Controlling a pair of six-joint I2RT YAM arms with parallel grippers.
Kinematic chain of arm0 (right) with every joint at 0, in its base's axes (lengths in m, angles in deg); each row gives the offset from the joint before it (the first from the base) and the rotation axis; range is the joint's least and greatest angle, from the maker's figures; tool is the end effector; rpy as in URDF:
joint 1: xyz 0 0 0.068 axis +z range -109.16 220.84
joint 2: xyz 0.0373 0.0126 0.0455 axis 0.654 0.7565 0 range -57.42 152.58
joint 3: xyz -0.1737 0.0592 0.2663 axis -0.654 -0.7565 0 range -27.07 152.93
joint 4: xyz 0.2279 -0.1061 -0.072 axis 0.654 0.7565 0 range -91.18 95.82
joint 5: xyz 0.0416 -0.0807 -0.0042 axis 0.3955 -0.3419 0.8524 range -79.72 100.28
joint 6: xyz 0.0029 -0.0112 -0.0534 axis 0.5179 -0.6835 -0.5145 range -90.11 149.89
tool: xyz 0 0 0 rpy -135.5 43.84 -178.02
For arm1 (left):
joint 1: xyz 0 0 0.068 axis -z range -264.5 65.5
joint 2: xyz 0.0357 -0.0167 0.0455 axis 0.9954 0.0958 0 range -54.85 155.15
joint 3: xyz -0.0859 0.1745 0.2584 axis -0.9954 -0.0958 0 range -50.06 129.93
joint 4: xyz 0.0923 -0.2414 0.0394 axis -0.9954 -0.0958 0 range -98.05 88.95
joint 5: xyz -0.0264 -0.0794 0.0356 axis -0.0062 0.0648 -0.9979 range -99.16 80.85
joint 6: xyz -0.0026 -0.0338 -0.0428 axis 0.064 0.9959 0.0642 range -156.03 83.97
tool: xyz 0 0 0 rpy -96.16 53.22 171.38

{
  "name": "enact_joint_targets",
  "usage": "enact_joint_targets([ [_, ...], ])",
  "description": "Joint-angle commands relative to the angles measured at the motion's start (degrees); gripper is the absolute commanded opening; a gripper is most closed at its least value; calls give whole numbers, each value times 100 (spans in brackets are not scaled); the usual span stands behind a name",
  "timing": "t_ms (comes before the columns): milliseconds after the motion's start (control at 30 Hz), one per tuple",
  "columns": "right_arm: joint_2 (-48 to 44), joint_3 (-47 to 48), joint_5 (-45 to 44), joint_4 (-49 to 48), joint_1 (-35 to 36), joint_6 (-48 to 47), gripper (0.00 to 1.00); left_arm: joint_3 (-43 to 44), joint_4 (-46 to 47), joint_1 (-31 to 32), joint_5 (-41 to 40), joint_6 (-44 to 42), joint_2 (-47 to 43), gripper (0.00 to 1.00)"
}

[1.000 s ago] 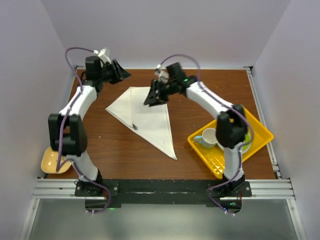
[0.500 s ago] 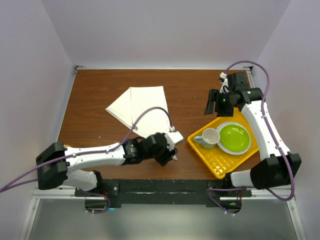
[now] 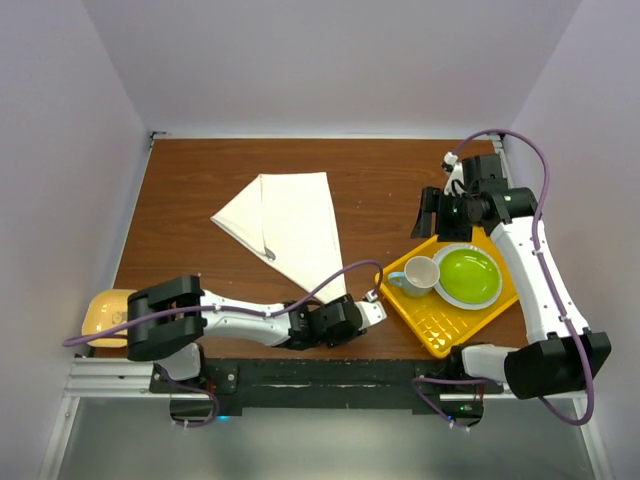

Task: Fold the napkin, place the utensils inside, and roll it up
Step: Fold the napkin

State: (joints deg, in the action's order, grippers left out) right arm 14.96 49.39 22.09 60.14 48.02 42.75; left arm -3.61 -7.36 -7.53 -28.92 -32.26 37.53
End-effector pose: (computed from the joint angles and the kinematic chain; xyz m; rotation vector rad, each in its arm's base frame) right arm 0.2212 0.0354 0.3996 0.0497 2.5868 0.3959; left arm 0.0826 -0.3023 0.2093 1.3254 2.0259 -0.2147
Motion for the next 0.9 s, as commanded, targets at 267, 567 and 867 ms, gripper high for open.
enact_joint_targets([
  [267,66,-88,778,-103,11,-38,69,417,850,64,-326,-237,623,42],
  [567,294,-70,1033,-217,11,-56,68,373,894,-164,-309,141,326,0],
  [867,715,167,1332,-366,3,32,70,223,824,-2061,1229,1257,-1379,0],
])
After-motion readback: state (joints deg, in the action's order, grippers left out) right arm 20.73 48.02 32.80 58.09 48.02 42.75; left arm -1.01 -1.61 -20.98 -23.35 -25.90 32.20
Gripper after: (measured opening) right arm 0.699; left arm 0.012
